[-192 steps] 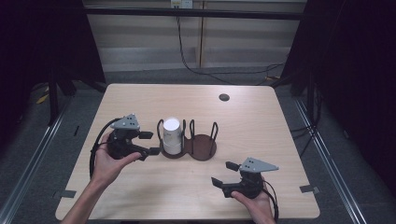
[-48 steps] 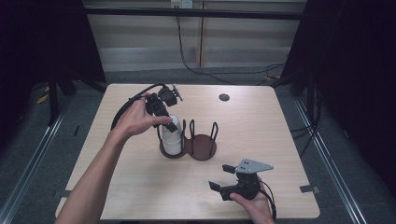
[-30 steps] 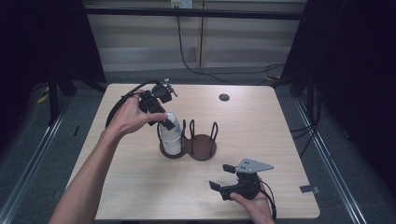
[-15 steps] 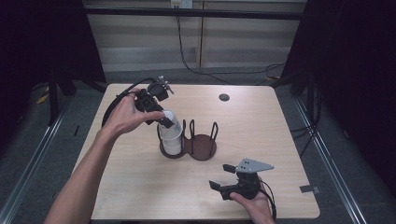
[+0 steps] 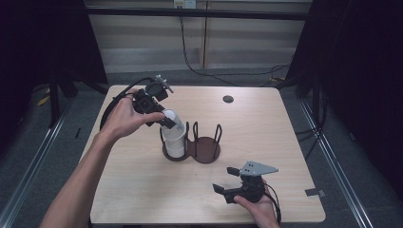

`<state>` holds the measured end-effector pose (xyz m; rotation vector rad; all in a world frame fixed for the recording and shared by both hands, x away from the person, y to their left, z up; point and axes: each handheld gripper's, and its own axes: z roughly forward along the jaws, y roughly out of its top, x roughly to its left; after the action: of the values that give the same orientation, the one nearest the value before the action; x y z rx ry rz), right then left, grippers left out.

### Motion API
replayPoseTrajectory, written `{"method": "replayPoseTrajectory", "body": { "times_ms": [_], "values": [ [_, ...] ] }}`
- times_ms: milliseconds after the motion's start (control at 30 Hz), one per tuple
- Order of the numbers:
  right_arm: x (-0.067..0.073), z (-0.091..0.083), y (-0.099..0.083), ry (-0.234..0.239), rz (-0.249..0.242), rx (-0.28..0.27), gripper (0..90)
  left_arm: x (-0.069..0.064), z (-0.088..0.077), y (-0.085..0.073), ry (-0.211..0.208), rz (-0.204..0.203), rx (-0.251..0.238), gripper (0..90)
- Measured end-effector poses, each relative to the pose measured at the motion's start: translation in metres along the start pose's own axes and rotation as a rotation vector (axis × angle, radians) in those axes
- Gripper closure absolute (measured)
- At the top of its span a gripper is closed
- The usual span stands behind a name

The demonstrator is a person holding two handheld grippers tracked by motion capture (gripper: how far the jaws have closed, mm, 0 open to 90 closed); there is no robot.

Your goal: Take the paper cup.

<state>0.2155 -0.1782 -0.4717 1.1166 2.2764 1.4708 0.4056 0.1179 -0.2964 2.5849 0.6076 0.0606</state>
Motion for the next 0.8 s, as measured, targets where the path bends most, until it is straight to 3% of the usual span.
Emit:
{"method": "replayPoseTrajectory", "body": {
  "times_ms": [200,300,367,467,667,800],
  "values": [
    [0.000,-0.001,0.000,-0.003,0.000,-0.002,16.4,0.001,-0.011,-0.006,-0.016,-0.010,-0.052,37.0],
    [0.000,-0.001,0.000,-0.005,0.001,-0.002,16.4,0.001,-0.014,-0.010,-0.014,-0.009,-0.073,37.0],
    [0.000,0.000,0.000,-0.005,0.003,-0.001,16.4,-0.002,-0.016,-0.013,0.022,-0.008,-0.075,37.0],
    [-0.001,0.000,0.000,-0.006,0.004,0.000,16.3,-0.009,-0.019,-0.013,0.014,0.008,-0.091,37.0],
    [0.000,0.000,0.000,-0.008,0.003,-0.003,16.1,-0.009,-0.021,-0.017,0.011,-0.006,-0.128,37.1],
    [-0.001,0.000,0.000,-0.009,0.006,-0.003,16.1,-0.012,-0.024,-0.026,0.016,0.002,-0.181,37.2]
  ]
}}
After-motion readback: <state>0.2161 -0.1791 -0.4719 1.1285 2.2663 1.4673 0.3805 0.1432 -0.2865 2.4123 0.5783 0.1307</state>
